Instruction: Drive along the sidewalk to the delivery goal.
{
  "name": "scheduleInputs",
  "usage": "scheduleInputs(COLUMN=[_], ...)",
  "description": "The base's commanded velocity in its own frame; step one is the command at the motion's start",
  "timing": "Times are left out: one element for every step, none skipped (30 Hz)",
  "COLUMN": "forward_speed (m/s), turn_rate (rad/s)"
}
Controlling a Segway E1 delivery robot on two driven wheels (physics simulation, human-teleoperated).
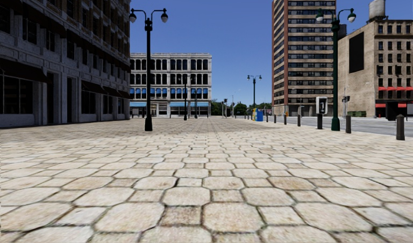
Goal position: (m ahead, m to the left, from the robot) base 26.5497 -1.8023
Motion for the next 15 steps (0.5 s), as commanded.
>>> scheduleInputs(forward_speed=[2.00,2.00,2.00,2.00,2.00,2.00,2.00,2.00,2.00,2.00,2.00,2.00,2.00,2.00,2.00], turn_rate=[0.00,0.00,0.00,0.00,0.00,0.00,0.00,0.00,0.00,0.00,0.00,0.00,0.00,0.00,0.00])
